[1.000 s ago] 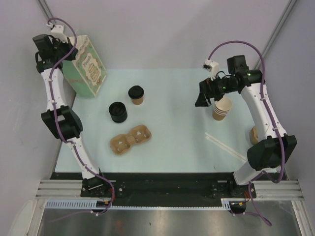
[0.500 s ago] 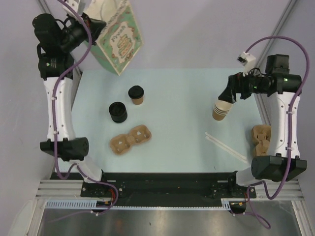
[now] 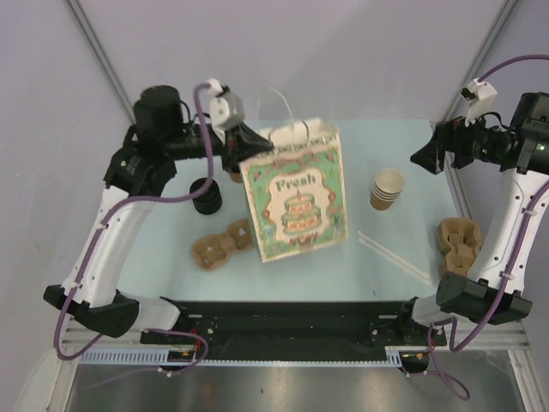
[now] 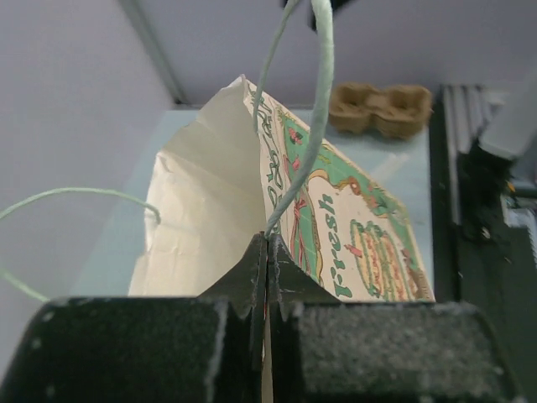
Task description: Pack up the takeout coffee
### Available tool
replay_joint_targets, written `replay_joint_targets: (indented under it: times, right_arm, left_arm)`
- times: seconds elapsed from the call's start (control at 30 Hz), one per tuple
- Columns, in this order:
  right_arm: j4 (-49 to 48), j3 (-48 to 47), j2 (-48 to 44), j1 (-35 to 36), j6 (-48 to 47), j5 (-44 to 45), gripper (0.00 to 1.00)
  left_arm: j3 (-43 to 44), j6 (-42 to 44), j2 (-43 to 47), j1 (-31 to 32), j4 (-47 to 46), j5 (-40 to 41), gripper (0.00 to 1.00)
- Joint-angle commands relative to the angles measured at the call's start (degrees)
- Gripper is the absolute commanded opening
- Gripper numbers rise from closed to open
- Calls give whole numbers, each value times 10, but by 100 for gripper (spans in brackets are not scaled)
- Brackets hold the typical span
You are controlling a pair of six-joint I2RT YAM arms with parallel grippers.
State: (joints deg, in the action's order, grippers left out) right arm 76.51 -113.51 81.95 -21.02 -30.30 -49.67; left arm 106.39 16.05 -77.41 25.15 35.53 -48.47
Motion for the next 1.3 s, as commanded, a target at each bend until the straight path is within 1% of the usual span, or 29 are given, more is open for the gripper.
replay_joint_targets:
  times: [0.0, 0.03, 0.1, 0.13, 0.17, 0.2, 0.23, 0.27, 0.3, 0.37, 0.4, 0.43, 0.47, 0.5, 0.53, 0.7, 0.77, 0.8, 0.83, 0.87, 0.93, 0.97, 1.03, 1.07, 1.17, 1.27]
  right_arm:
    - [64, -34, 5, -4, -26, -41, 100]
    - [76, -37, 7, -3, -36, -45, 100]
    - [92, -55, 12, -1, -52, -60, 100]
    - [102, -61, 15, 2, -56, -64, 100]
    - [102, -61, 13, 11, -56, -64, 100]
    - [102, -60, 10, 19, -58, -68, 100]
    - [102, -58, 2, 28, -61, -69, 100]
    - [102, -55, -2, 39, -62, -70, 100]
    - [102, -50, -7, 72, -60, -69, 100]
    - [90, -42, -22, 111, -37, -62, 100]
    - [81, -30, -30, 150, -25, -50, 100]
    - [58, -25, -36, 171, -14, -45, 100]
    - [46, -19, -50, 188, 7, -41, 100]
    - [33, -15, -57, 226, 16, -29, 99]
    - [9, -10, -64, 240, 25, -24, 100]
    - [-38, -7, -88, 281, 60, -29, 100]
    - [-56, -6, -91, 319, 67, -20, 100]
    - [-64, -7, -90, 335, 67, 0, 100]
    - [-66, -7, -88, 370, 67, 11, 100]
    - [-69, -8, -86, 386, 66, 21, 100]
    - [-71, -8, -72, 418, 55, 51, 100]
    - [-70, -8, -67, 447, 50, 60, 100]
    - [-67, -6, -51, 475, 30, 85, 100]
    - [-66, -4, -47, 512, 21, 98, 100]
    - [-71, 3, -25, 575, -14, 175, 100]
    - [-75, 4, -7, 606, -51, 183, 99]
  left_arm:
    - [-54, 185, 34, 65, 102, -72, 0]
    - [-58, 250, 42, 76, 123, -79, 0]
    - [-75, 310, 50, 109, 177, -89, 0]
    - [-82, 369, 59, 120, 192, -88, 0]
    - [-87, 398, 62, 132, 223, -85, 0]
    - [-97, 425, 64, 152, 235, -79, 0]
    - [-101, 474, 66, 162, 246, -75, 0]
    - [-105, 498, 67, 169, 260, -73, 0]
    - [-112, 517, 68, 184, 272, -66, 0]
    - [-119, 552, 70, 194, 274, -64, 0]
    - [-125, 568, 71, 202, 282, -64, 0]
    - [-128, 598, 71, 207, 283, -61, 0]
    - [-130, 608, 73, 216, 283, -60, 0]
    - [-136, 616, 74, 220, 281, -60, 0]
    - [-138, 630, 73, 225, 278, -59, 0]
    - [-145, 678, 61, 245, 299, -61, 1]
    - [-156, 703, 60, 252, 306, -61, 1]
    - [-161, 713, 61, 255, 307, -60, 1]
    - [-167, 730, 64, 259, 306, -58, 1]
    - [-176, 735, 64, 267, 306, -51, 1]
    - [-181, 751, 62, 274, 307, -48, 1]
    - [-181, 754, 61, 278, 309, -49, 1]
    - [-181, 762, 58, 280, 311, -50, 2]
    - [-180, 765, 58, 282, 310, -50, 2]
    - [-180, 776, 58, 285, 312, -51, 3]
    - [-176, 789, 58, 290, 324, -53, 3]
